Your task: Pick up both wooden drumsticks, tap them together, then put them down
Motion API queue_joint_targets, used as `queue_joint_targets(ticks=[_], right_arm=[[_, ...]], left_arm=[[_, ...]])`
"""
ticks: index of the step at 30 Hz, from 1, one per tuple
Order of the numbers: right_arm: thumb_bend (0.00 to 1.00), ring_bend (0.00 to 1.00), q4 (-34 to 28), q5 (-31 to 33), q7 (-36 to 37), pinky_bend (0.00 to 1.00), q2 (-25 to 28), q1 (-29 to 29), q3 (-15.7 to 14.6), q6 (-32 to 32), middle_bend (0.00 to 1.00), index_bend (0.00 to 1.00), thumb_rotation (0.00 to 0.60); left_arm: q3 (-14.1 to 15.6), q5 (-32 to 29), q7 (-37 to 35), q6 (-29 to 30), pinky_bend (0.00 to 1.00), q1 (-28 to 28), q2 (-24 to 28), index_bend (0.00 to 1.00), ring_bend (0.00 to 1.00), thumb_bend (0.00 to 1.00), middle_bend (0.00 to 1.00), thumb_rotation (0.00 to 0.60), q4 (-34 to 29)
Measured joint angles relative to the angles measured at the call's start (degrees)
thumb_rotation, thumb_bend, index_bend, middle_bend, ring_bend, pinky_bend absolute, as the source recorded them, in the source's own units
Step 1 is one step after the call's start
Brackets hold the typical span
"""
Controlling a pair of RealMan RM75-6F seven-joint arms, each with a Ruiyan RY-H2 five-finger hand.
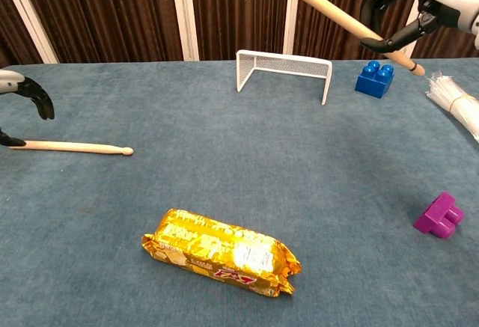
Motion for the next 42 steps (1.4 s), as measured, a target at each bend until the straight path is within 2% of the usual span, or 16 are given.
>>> queue_joint_targets(ticks=[9, 20, 29, 42], right_arm=[[0.56, 0.38, -0.51, 0.58, -1.61, 0.0, 0.26, -0.76, -0.04, 0.48, 0.64, 0.76, 0.6], [0.56, 0.38, -0.25, 2.01, -2.39, 0.0, 0.19, -1.29, 0.53, 0.52, 0.64, 0.76, 0.6], [0.56, 0.38, 1.11, 3.09, -1.38, 0.0, -0.29, -1.45, 1.16, 0.13, 0.64, 0.77, 0.6], [0.56, 0.38, 1.38, 3.06, -1.16, 0.0, 0.04, -2.33, 0.97, 0.54, 0.64, 0.77, 0.6]], left_arm=[[0.09, -2.92, 3.1, 0.2, 0.02, -1.88, -5.82, 0.35, 0.0, 0.37, 0.33, 0.6, 6.18], [1.67, -5.13, 6.26, -1.53, 0.02, -3.33, -9.43, 0.41, 0.0, 0.38, 0.41, 0.6, 10.59], [2.59, -6.74, 8.68, -2.25, 0.02, -3.65, -8.94, 0.47, 0.04, 0.41, 0.48, 0.6, 9.78], [3.32, -10.05, 12.47, -1.49, 0.02, -3.85, -8.1, 0.49, 0.06, 0.42, 0.5, 0.6, 7.53]])
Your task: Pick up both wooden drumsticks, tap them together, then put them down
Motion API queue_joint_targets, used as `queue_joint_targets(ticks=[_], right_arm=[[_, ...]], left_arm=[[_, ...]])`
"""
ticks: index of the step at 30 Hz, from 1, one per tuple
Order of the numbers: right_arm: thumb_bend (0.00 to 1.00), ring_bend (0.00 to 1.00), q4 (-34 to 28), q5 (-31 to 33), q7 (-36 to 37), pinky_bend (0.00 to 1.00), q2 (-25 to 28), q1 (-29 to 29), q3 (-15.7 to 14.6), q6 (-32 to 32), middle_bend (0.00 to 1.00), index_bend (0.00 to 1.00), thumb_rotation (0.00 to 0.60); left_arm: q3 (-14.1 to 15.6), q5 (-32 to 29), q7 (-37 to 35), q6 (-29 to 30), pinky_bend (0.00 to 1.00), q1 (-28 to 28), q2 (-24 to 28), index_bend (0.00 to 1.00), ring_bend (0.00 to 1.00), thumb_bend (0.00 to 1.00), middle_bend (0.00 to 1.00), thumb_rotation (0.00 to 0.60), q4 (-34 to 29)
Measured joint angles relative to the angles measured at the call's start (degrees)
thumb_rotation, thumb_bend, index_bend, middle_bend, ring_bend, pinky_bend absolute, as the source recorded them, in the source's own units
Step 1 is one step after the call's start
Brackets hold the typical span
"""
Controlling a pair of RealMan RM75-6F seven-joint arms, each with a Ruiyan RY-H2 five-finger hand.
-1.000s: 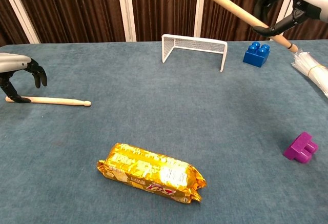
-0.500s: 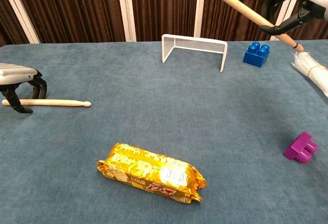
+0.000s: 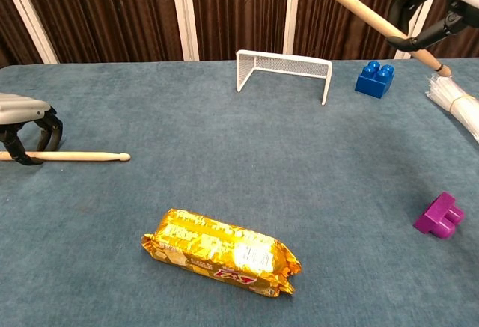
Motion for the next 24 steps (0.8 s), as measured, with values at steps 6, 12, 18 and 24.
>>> queue_joint_targets(ticks=[6, 12, 18, 24], right_arm=[[0.56, 0.38, 0.13, 0.09, -0.03, 0.0, -0.13, -0.15, -0.03, -0.05, 0.64, 0.77, 0.6], [0.56, 0.39, 1.06, 0.53, -0.21, 0.0, -0.87, 0.21, 0.32, -0.4, 0.64, 0.78, 0.6], [0.56, 0.39, 1.63, 0.75, -0.14, 0.0, -1.3, 0.13, 0.4, -0.39, 0.64, 0.78, 0.6], [0.56, 0.39, 1.54, 0.69, -0.27, 0.0, -1.36, 0.07, 0.47, -0.26, 0.64, 0.78, 0.6]], left_arm=[[0.27, -0.79, 1.03, 0.32, 0.02, -0.32, -0.09, 0.51, 0.06, 0.47, 0.5, 0.6, -0.9], [0.72, -0.88, 1.79, 0.82, 0.02, -0.52, 0.37, 0.52, 0.06, 0.47, 0.52, 0.6, -2.06], [1.23, -1.77, 3.11, 1.08, 0.02, -0.63, 0.69, 0.52, 0.07, 0.47, 0.53, 0.6, -2.74], [1.76, -3.01, 4.77, 1.23, 0.02, -0.84, 1.01, 0.53, 0.07, 0.47, 0.55, 0.6, -3.56]])
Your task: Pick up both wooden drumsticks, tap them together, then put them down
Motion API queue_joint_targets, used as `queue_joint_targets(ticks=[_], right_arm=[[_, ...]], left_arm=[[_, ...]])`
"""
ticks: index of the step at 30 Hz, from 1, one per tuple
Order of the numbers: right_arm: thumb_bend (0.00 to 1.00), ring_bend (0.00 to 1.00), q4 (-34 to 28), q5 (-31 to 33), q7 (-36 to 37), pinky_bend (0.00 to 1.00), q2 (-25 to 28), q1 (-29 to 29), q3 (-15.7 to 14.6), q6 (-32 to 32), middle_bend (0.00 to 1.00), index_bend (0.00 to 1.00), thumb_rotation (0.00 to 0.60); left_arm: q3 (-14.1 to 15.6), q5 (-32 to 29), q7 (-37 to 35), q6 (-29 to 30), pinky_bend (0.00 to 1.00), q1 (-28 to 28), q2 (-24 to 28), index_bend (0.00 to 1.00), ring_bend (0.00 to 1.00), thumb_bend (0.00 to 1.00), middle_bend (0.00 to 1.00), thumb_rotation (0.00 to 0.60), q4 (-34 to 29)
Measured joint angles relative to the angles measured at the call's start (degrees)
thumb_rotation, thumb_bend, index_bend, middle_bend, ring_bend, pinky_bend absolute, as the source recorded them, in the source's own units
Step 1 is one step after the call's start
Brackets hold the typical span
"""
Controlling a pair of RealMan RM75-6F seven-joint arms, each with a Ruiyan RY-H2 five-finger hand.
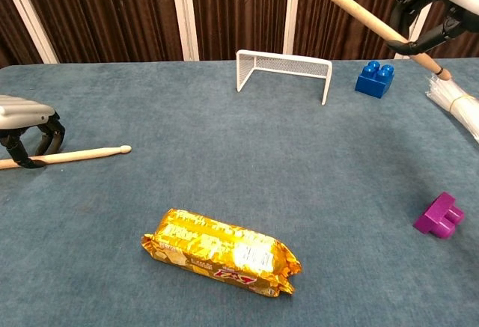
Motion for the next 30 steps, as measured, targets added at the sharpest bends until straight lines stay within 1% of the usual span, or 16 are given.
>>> queue_joint_targets(ticks=[5, 9, 16, 19, 25, 30], right_arm=[[0.56, 0.39, -0.1, -0.03, -0.27, 0.0, -0.03, -0.03, 0.03, 0.08, 0.64, 0.78, 0.6], [0.56, 0.39, 0.2, 0.01, -0.25, 0.0, -0.16, -0.03, 0.06, 0.02, 0.64, 0.78, 0.6], [0.56, 0.39, -0.61, -0.16, -0.81, 0.0, -0.17, -0.43, -0.25, 0.45, 0.64, 0.78, 0.6], [0.56, 0.39, -0.58, 0.03, -0.79, 0.0, -0.04, -0.38, -0.11, 0.17, 0.64, 0.78, 0.6], [0.56, 0.39, -0.69, 0.09, -0.9, 0.0, 0.06, -0.38, 0.08, 0.22, 0.64, 0.78, 0.6], [0.56, 0.39, -0.93, 0.27, -0.81, 0.0, 0.46, -0.45, 0.35, 0.19, 0.64, 0.78, 0.6]], left_arm=[[0.38, -1.57, 1.69, 0.15, 0.02, -0.23, 0.06, 0.53, 0.07, 0.47, 0.55, 0.6, -0.18], [0.76, -2.87, 2.96, 0.48, 0.02, -0.32, 0.13, 0.53, 0.07, 0.5, 0.54, 0.6, -0.2], [1.61, -3.56, 4.91, 1.82, 0.02, -0.26, -0.26, 0.54, 0.08, 0.51, 0.53, 0.6, 0.34], [1.77, -3.63, 5.35, 2.08, 0.02, -0.3, -0.48, 0.55, 0.09, 0.52, 0.54, 0.6, 0.47], [1.69, -2.44, 5.04, 3.76, 0.02, -0.11, -1.26, 0.57, 0.1, 0.53, 0.55, 0.6, 0.88], [1.46, 0.18, 3.24, 5.67, 0.02, 0.32, -1.88, 0.58, 0.1, 0.53, 0.55, 0.6, 1.42]])
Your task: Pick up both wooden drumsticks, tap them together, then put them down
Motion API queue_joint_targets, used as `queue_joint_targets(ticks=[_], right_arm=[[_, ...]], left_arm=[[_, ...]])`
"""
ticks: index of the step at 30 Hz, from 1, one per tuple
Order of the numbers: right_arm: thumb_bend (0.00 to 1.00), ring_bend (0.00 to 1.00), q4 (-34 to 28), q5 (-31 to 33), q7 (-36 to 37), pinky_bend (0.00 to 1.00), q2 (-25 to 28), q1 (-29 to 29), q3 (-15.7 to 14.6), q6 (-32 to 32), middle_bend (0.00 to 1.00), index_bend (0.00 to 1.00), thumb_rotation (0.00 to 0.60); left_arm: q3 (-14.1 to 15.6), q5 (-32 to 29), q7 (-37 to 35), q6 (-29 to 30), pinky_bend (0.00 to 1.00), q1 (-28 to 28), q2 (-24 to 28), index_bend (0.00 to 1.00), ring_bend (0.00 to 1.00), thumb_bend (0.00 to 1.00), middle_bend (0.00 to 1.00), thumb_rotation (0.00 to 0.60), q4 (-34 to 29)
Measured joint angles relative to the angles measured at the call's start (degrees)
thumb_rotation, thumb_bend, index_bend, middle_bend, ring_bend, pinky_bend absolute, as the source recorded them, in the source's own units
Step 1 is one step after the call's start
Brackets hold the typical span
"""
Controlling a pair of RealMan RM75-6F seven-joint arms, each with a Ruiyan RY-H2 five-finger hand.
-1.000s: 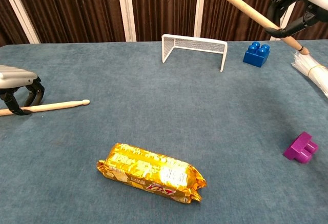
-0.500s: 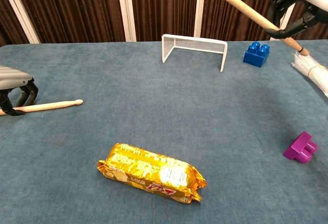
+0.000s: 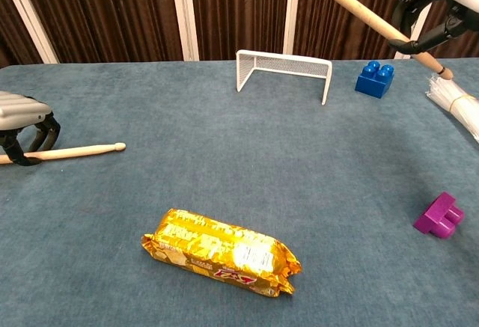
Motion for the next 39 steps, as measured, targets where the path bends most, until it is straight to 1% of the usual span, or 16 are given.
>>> queue_joint_targets(ticks=[9, 14, 19, 22, 26, 31, 36, 39], right_arm=[[0.56, 0.4, 0.12, 0.25, -0.33, 0.0, -0.48, 0.31, 0.09, -0.42, 0.64, 0.78, 0.6], [0.56, 0.4, 0.21, 0.31, -0.75, 0.0, -0.66, 0.74, 0.36, -0.63, 0.64, 0.78, 0.6], [0.56, 0.4, 0.23, 0.65, -1.04, 0.0, -0.57, 1.77, 1.35, -1.32, 0.64, 0.78, 0.6], [0.56, 0.4, 0.08, 0.96, -0.89, 0.0, -0.29, 2.76, 2.27, -2.27, 0.64, 0.78, 0.6], [0.56, 0.4, -0.24, 0.71, -0.96, 0.0, 0.18, 4.68, 3.3, -3.42, 0.64, 0.78, 0.6], [0.56, 0.4, -1.54, 0.89, -0.44, 0.0, 0.03, 7.59, 5.85, -4.58, 0.64, 0.78, 0.6], [0.56, 0.4, -2.76, 1.31, -0.92, 0.0, -0.85, 11.24, 8.16, -5.77, 0.64, 0.78, 0.6], [0.56, 0.4, -2.87, 1.6, -2.66, 0.0, -1.91, 14.05, 9.44, -6.17, 0.64, 0.78, 0.6]], left_arm=[[0.12, 7.35, -4.95, 4.87, 0.02, 1.38, -0.95, 0.58, 0.1, 0.53, 0.56, 0.6, 1.57], [-0.05, 10.43, -8.51, 7.24, 0.02, 2.08, -1.46, 0.59, 0.12, 0.53, 0.57, 0.6, 2.48], [-0.66, 14.08, -15.22, 10.67, 0.03, 2.86, -1.81, 0.59, 0.12, 0.53, 0.57, 0.6, 2.89], [-1.18, 16.95, -18.89, 13.22, 0.03, 3.16, -1.4, 0.59, 0.12, 0.53, 0.57, 0.6, 1.95], [-1.94, 19.18, -20.4, 15.78, 0.03, 3.36, -0.19, 0.59, 0.12, 0.53, 0.57, 0.6, -1.4], [-3.63, 20.38, -21.83, 17.71, 0.03, 3.25, 1.4, 0.59, 0.12, 0.53, 0.57, 0.6, -7.07], [-5.5, 20.58, -23.64, 17.93, 0.03, 2.58, 2.61, 0.59, 0.12, 0.53, 0.57, 0.6, -13.43], [-6.26, 20.45, -22.85, 17.5, 0.03, 1.99, 3.35, 0.59, 0.12, 0.52, 0.57, 0.6, -17.26]])
